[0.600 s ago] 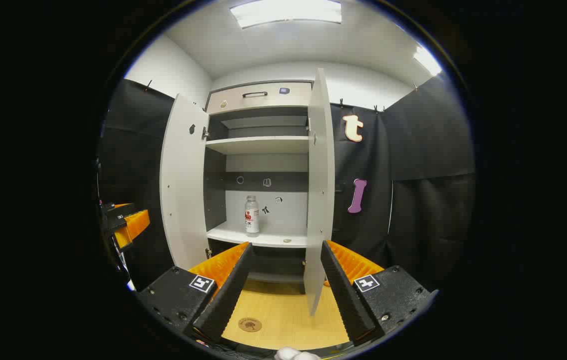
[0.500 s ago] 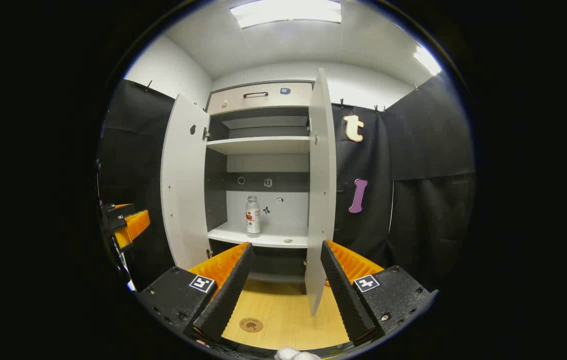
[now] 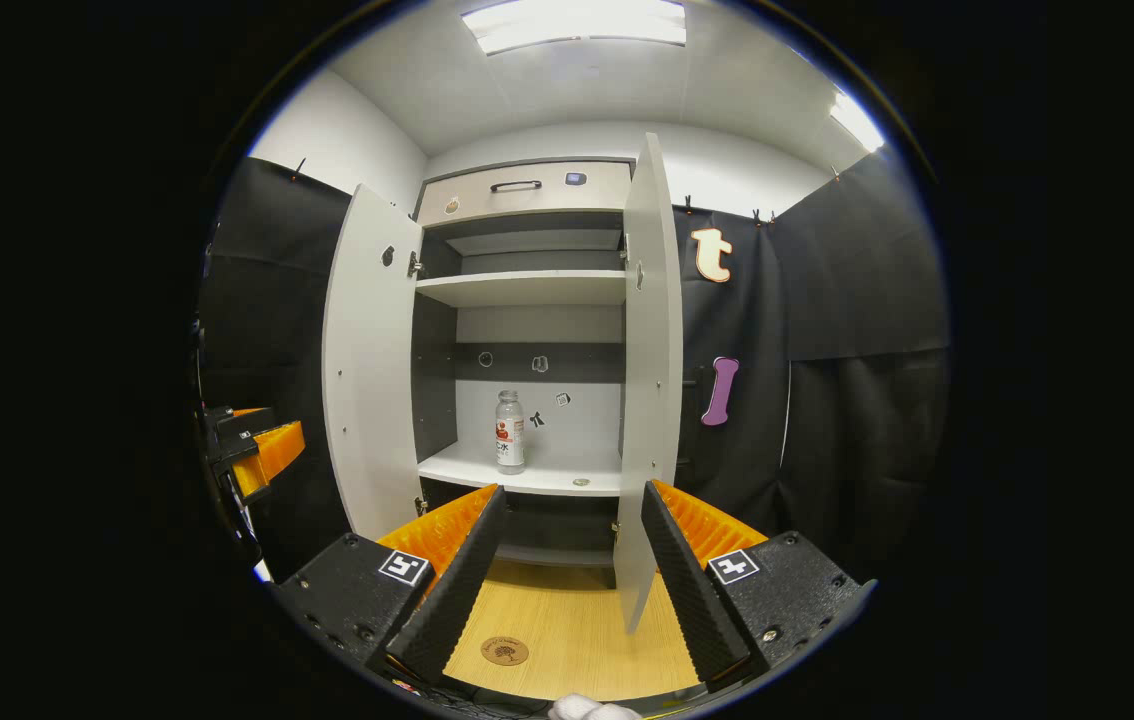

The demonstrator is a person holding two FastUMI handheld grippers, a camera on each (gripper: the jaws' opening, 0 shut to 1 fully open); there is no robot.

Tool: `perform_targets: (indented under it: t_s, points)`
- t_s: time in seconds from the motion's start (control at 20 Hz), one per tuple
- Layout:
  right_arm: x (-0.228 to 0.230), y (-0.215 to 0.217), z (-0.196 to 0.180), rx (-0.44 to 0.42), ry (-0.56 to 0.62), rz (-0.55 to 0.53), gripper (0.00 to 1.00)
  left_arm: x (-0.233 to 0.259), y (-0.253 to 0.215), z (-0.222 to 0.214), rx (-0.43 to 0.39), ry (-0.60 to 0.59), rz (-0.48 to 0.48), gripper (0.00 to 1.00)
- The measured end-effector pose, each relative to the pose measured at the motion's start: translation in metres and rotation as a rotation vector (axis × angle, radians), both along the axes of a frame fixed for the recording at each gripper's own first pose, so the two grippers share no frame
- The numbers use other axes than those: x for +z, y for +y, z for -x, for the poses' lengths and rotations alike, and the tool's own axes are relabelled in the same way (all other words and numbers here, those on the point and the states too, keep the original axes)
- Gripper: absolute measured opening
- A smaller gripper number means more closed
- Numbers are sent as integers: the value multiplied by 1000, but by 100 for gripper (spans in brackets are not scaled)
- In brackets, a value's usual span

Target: Grasp the bottle in the cabinet with the left hand and place it on the coaster, then close the right door with the right hand and the left door with the left hand.

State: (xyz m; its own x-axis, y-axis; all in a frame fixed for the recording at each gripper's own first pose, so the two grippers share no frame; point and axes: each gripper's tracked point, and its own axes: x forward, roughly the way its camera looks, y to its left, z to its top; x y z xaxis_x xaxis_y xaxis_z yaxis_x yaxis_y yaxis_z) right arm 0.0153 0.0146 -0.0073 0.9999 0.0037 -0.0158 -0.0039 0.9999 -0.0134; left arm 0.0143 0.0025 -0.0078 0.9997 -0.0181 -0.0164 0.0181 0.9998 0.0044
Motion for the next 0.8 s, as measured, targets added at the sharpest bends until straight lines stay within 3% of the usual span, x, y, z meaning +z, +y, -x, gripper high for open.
perform_targets:
  t_s: [0.35, 0.8]
  points:
    - [-8, -8, -23, 47, 16, -17, 83, -5, -27, -72, -26, 0, -6, 96]
    - [2, -46, -68, 17, 6, -15, 83, 7, -99, -245, -89, -56, 9, 96]
